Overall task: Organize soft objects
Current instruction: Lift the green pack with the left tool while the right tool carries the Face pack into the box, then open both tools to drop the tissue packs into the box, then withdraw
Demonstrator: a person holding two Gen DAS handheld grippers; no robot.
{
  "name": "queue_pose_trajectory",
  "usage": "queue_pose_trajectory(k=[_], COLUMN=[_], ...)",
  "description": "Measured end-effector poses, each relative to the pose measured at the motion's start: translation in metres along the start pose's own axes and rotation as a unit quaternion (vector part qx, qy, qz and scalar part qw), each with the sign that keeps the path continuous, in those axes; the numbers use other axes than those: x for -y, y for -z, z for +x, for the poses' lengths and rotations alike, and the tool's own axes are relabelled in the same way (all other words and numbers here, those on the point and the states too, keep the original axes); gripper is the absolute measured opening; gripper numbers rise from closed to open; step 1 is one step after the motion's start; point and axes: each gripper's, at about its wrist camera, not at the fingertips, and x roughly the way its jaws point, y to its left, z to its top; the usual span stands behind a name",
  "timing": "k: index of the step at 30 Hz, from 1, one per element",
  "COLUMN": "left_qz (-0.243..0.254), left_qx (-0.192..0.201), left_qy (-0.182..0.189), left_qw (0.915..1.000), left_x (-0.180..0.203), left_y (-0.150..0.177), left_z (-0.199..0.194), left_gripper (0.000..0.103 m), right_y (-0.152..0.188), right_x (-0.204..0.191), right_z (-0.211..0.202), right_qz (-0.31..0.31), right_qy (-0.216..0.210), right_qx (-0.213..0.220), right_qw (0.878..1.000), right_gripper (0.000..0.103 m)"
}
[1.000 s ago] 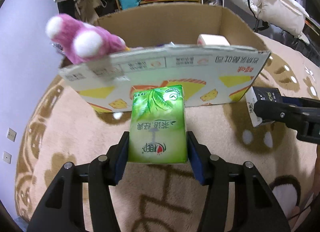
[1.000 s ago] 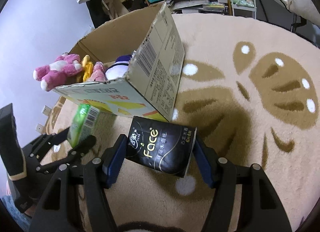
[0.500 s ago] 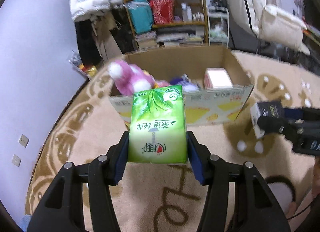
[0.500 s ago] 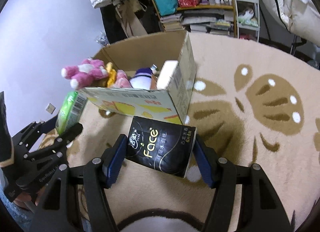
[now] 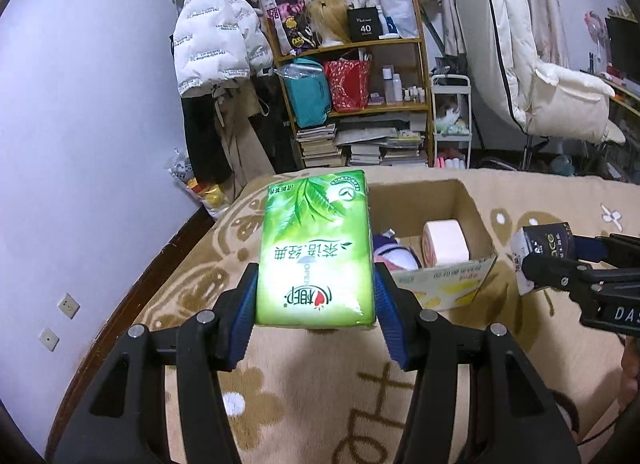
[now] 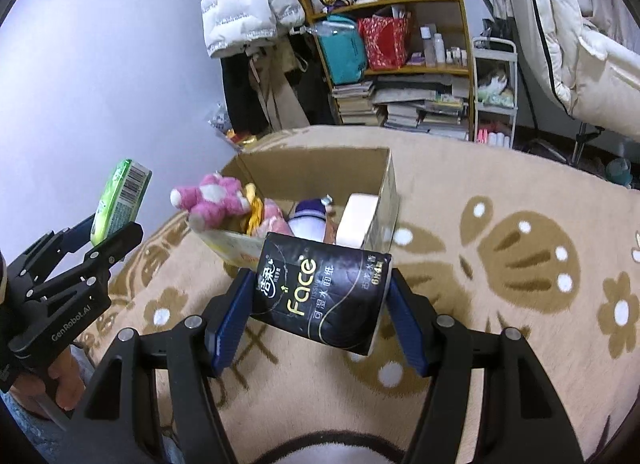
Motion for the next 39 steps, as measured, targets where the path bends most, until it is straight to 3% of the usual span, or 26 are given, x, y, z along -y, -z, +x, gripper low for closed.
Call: queue_pose_trajectory(k=[9, 14, 21, 28, 34, 36, 39], left_qz=[-0.007, 0.028, 0.034, 0.01, 0.008, 0.008, 0.013], left_qx=[0.024, 0.045, 0.02, -0.025, -0.036, -0.038, -0.037], left_qy=[0.004, -0.01, 0.012, 0.066, 0.053, 0.043, 0.033], left_qw=[0.9997, 0.9986, 0.9991, 0.9974, 0.9979, 0.9983, 0.9987], left_x=[-0.007, 0.003, 0.005, 0.006, 0.009, 0.006, -0.001], left_y=[-0.027, -0.046, -0.062, -0.067, -0.065, -0.064, -0.062], left_z=[0.023, 0.038, 0.066, 0.1, 0.111, 0.109, 0.1], left_gripper=[0.053, 0.054, 0.054, 0.055, 0.058, 0.067, 0.072], right_y=[-0.031, -0.048, -0.065, -0.076, -0.078, -0.079, -0.082], right_x=[0.008, 0.01, 0.01, 0.013, 0.013, 0.012, 0.014], right_z=[0.001, 0.019, 0.042, 0.068, 0.084, 0.086, 0.084], right_qz=[0.013, 0.003, -0.003, 0.017, 0.029, 0.033, 0.043], right_qy=[-0.016, -0.008, -0.014, -0.037, -0.041, -0.04, -0.043], right_qx=[0.034, 0.033, 0.03, 0.01, -0.005, -0.006, -0.007], right_qw=[0.999, 0.999, 0.999, 0.999, 0.999, 0.999, 0.998], right_gripper=[0.069, 0.069, 0.069, 0.07, 0.071, 0.071, 0.074])
